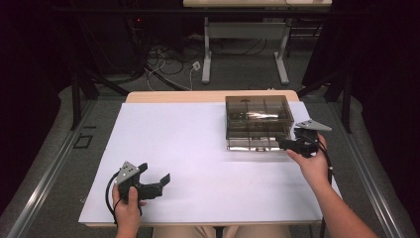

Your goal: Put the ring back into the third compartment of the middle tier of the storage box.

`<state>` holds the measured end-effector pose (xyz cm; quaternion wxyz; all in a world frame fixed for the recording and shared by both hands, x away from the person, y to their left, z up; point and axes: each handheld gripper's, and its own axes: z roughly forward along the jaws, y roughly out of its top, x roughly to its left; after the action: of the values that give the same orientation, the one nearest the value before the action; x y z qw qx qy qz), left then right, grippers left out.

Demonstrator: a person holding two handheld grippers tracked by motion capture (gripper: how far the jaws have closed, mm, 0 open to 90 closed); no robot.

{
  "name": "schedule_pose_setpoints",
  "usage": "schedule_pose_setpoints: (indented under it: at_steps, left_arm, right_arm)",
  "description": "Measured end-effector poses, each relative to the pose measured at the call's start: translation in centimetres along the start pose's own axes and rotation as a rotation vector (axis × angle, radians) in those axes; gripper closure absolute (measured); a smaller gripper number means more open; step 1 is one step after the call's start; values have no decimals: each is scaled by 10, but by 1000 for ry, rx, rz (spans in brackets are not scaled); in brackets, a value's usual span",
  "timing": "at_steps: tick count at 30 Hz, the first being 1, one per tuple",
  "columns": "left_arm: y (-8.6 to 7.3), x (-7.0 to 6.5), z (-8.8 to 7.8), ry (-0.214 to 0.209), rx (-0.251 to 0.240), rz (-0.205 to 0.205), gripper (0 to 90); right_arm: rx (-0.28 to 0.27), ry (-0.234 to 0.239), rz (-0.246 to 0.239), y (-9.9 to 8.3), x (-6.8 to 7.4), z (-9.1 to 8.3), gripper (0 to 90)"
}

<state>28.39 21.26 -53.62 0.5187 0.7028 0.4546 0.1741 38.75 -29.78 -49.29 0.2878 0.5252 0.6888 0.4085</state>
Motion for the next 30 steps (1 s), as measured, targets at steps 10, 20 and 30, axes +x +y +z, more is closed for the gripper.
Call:
schedule_pose_setpoints:
  at_steps: [10,20,30]
  left_arm:
    - [0,1,0,0,-2,1,4]
    - [0,1,-1,1,-4,-2,4]
    - [0,1,-1,2,-3,0,4]
  right_arm:
    - [-55,18,11,-4,12,-10,145]
    - [-100,64,-7,-11,18,-24,4]
    - [-137,87,-33,-23,30,-41,0]
